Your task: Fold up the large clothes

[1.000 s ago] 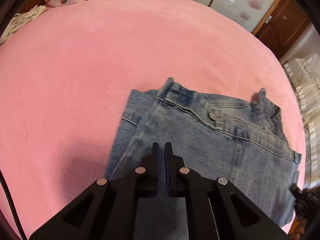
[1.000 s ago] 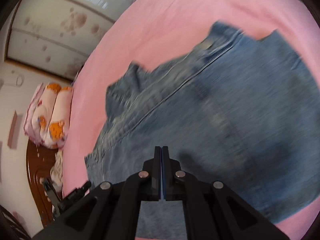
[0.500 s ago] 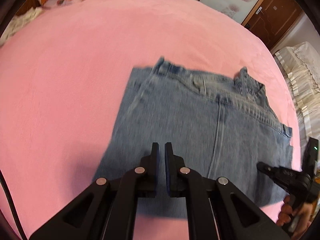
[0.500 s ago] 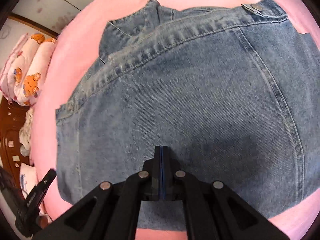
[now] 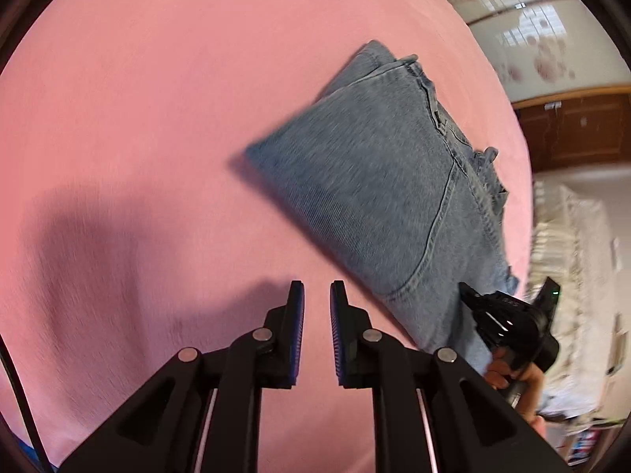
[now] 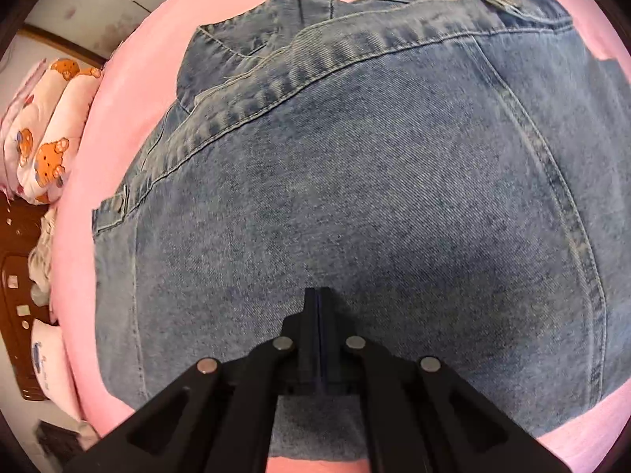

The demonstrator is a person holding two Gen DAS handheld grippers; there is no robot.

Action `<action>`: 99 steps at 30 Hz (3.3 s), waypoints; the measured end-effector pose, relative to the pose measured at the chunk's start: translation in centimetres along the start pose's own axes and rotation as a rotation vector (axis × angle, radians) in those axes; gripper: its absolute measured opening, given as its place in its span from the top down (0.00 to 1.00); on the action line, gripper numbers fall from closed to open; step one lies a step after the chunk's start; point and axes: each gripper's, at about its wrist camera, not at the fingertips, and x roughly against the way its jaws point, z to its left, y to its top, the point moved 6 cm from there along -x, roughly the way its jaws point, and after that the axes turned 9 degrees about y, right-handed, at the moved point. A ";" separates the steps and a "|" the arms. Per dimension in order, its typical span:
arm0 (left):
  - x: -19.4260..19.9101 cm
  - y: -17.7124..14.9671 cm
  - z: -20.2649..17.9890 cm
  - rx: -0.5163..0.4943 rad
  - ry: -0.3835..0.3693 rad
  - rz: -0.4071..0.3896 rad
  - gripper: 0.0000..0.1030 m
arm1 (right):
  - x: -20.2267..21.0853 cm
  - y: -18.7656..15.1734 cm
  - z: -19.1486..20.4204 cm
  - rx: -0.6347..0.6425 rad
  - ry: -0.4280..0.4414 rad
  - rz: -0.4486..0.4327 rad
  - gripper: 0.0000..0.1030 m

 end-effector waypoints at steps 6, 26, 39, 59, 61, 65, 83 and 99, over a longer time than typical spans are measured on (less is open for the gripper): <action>-1.1 -0.7 0.8 0.048 -0.043 0.020 0.73 | 0.3 -0.3 -0.1 0.041 -0.012 -0.010 1.00; -5.4 6.5 -2.8 0.077 -0.177 -0.109 0.45 | 0.1 -0.2 -0.1 0.038 0.030 -0.011 1.00; -3.3 7.1 -7.7 -0.007 -0.165 -0.264 0.92 | 0.0 -0.5 0.2 0.088 0.014 -0.030 1.00; 2.6 -9.9 -33.9 -0.597 -0.253 -0.446 0.94 | 2.7 3.7 -4.2 0.109 0.261 0.099 1.00; 1.0 -12.0 -35.6 -0.628 -0.242 -0.422 0.94 | 4.8 5.0 -6.8 0.053 0.308 0.072 1.00; -2.6 -15.7 -37.4 -0.674 -0.222 -0.359 0.94 | 8.9 7.2 -11.5 0.019 0.360 0.032 1.00; -14.7 -27.1 -40.6 -0.987 0.142 -0.379 0.92 | 19.8 10.1 -25.8 -0.054 0.193 -0.090 1.00; -5.4 -27.8 -40.4 -1.041 0.140 -0.310 0.33 | 24.3 5.9 -19.1 0.118 0.208 -0.059 1.00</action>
